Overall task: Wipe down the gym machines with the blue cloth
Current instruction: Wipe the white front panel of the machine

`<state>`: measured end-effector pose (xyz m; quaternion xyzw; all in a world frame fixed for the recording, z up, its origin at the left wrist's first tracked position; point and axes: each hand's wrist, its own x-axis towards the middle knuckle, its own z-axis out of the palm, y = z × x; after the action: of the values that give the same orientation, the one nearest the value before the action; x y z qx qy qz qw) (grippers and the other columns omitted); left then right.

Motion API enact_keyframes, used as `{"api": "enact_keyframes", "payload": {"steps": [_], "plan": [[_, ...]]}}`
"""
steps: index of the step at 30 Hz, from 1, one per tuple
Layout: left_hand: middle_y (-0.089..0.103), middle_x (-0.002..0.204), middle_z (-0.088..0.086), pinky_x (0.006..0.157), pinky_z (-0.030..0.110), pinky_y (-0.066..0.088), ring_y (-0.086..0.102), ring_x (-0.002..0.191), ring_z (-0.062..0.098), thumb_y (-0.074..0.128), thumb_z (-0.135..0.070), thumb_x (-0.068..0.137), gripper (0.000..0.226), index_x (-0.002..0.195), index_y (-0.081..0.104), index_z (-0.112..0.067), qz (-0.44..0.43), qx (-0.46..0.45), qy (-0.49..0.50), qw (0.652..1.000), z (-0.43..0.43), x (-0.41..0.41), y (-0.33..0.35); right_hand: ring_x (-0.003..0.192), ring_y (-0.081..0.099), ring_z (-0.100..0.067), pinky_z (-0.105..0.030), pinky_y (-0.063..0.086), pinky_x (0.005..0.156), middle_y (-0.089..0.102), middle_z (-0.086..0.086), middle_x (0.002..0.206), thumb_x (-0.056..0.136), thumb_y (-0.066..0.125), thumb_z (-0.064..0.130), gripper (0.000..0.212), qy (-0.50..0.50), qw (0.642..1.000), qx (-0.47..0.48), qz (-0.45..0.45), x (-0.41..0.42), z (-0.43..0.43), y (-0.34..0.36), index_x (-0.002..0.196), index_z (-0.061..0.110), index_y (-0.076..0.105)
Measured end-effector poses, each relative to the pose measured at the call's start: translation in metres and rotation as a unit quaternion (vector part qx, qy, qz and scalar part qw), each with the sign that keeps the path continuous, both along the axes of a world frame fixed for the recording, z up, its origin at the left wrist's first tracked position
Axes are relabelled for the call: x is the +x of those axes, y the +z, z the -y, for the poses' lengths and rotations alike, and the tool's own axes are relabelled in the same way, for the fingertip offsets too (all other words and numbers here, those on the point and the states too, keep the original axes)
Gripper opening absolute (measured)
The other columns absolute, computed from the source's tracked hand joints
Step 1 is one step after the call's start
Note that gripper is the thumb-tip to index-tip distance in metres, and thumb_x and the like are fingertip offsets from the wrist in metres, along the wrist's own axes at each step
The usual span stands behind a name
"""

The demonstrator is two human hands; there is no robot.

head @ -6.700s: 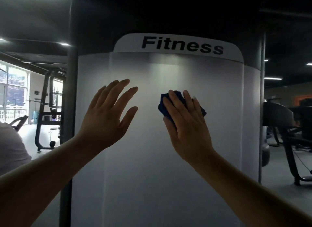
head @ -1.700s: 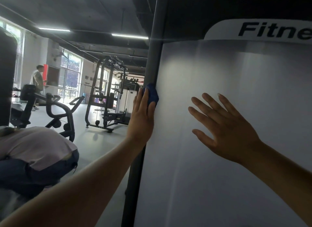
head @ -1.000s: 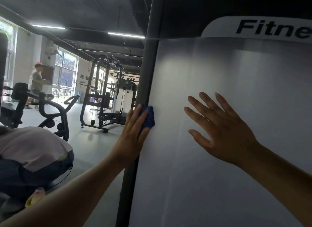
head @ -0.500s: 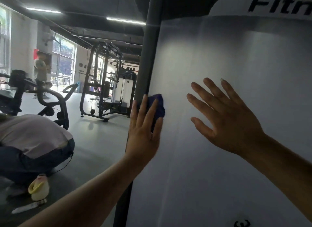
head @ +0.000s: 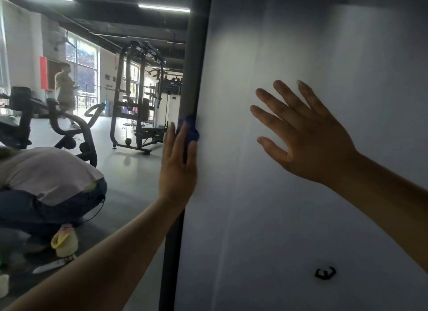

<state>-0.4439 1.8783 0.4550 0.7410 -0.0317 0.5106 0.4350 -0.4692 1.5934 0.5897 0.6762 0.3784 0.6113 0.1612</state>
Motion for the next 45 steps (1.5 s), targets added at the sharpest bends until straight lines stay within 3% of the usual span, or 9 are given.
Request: {"api": "enact_keyframes", "payload": {"steps": [2, 7, 12, 22, 27, 32, 37, 42, 45], "plan": [[0.007, 0.181, -0.021, 0.136, 0.057, 0.020, -0.001, 0.169, 0.007, 0.036, -0.057, 0.115, 0.058, 0.171, 0.022, -0.049, -0.012, -0.020, -0.010, 1.000, 0.011, -0.005, -0.005, 0.165, 0.024, -0.032, -0.060, 0.023, 0.131, 0.030, -0.009, 0.176, 0.114, 0.048, 0.045, 0.058, 0.001, 1.000, 0.001, -0.001, 0.001, -0.002, 0.000, 0.164, 0.014, 0.047], [0.004, 0.184, -0.011, 0.135, 0.061, 0.013, -0.004, 0.170, 0.024, 0.034, -0.054, 0.116, 0.056, 0.171, 0.022, -0.046, 0.046, 0.233, 0.036, 0.971, 0.020, -0.011, -0.038, 0.166, 0.019, -0.032, -0.060, 0.019, 0.132, 0.024, -0.010, 0.178, 0.115, 0.043, 0.049, 0.062, -0.018, 1.000, -0.015, -0.009, 0.001, 0.001, -0.001, 0.167, 0.014, 0.042], [0.004, 0.181, -0.023, 0.135, 0.056, 0.022, 0.001, 0.168, 0.007, 0.036, -0.058, 0.115, 0.059, 0.171, 0.018, -0.049, -0.027, 0.016, 0.002, 1.000, 0.001, -0.003, -0.037, 0.165, 0.024, -0.032, -0.060, 0.022, 0.131, 0.030, -0.010, 0.176, 0.115, 0.047, 0.044, 0.057, 0.009, 1.000, -0.005, -0.007, 0.002, 0.001, -0.002, 0.163, 0.012, 0.048], [0.003, 0.180, -0.026, 0.136, 0.046, 0.017, -0.005, 0.168, 0.007, 0.042, -0.058, 0.114, 0.062, 0.171, 0.021, -0.048, -0.021, 0.048, -0.012, 0.999, 0.012, -0.012, -0.058, 0.163, 0.028, -0.034, -0.062, 0.025, 0.130, 0.034, -0.010, 0.174, 0.114, 0.051, 0.041, 0.056, 0.018, 1.000, 0.004, 0.013, 0.004, 0.001, -0.004, 0.161, 0.011, 0.051], [0.008, 0.180, -0.025, 0.136, 0.054, 0.021, 0.002, 0.169, 0.008, 0.039, -0.055, 0.115, 0.057, 0.170, 0.026, -0.048, -0.030, -0.048, -0.030, 0.998, 0.015, -0.011, -0.075, 0.164, 0.028, -0.033, -0.061, 0.025, 0.130, 0.035, -0.009, 0.174, 0.114, 0.052, 0.040, 0.055, 0.021, 1.000, 0.006, 0.012, 0.004, 0.001, -0.004, 0.161, 0.012, 0.051], [-0.001, 0.182, -0.022, 0.135, 0.052, 0.004, -0.015, 0.169, 0.016, 0.038, -0.054, 0.116, 0.055, 0.168, 0.019, -0.054, 0.004, 0.161, -0.014, 0.987, 0.041, -0.023, -0.067, 0.164, 0.027, -0.035, -0.062, 0.022, 0.131, 0.033, -0.011, 0.175, 0.115, 0.047, 0.042, 0.057, 0.006, 1.000, 0.001, 0.007, 0.003, 0.000, -0.008, 0.162, 0.011, 0.048], [0.001, 0.181, -0.023, 0.137, 0.057, 0.011, -0.012, 0.168, 0.011, 0.037, -0.054, 0.116, 0.055, 0.168, 0.019, -0.054, -0.017, -0.006, -0.014, 1.000, 0.045, -0.019, -0.061, 0.164, 0.026, -0.035, -0.061, 0.019, 0.132, 0.033, -0.011, 0.175, 0.115, 0.045, 0.044, 0.057, 0.000, 1.000, 0.002, 0.004, 0.002, 0.003, -0.004, 0.162, 0.012, 0.048], [0.009, 0.183, -0.009, 0.136, 0.061, 0.012, -0.002, 0.171, 0.025, 0.037, -0.054, 0.116, 0.057, 0.170, 0.030, -0.039, 0.049, 0.256, 0.017, 0.965, 0.048, -0.026, -0.081, 0.164, 0.027, -0.035, -0.061, 0.021, 0.131, 0.034, -0.010, 0.175, 0.115, 0.046, 0.043, 0.056, 0.009, 1.000, 0.004, 0.010, 0.004, 0.001, -0.005, 0.162, 0.012, 0.049], [0.014, 0.181, -0.016, 0.137, 0.050, 0.017, 0.007, 0.167, 0.007, 0.041, -0.052, 0.115, 0.055, 0.169, 0.033, -0.042, -0.003, -0.002, 0.031, 1.000, 0.026, -0.012, -0.083, 0.163, 0.028, -0.034, -0.061, 0.022, 0.131, 0.035, -0.010, 0.174, 0.116, 0.045, 0.043, 0.055, 0.014, 1.000, 0.011, 0.014, 0.003, 0.003, -0.004, 0.161, 0.012, 0.050]]}}
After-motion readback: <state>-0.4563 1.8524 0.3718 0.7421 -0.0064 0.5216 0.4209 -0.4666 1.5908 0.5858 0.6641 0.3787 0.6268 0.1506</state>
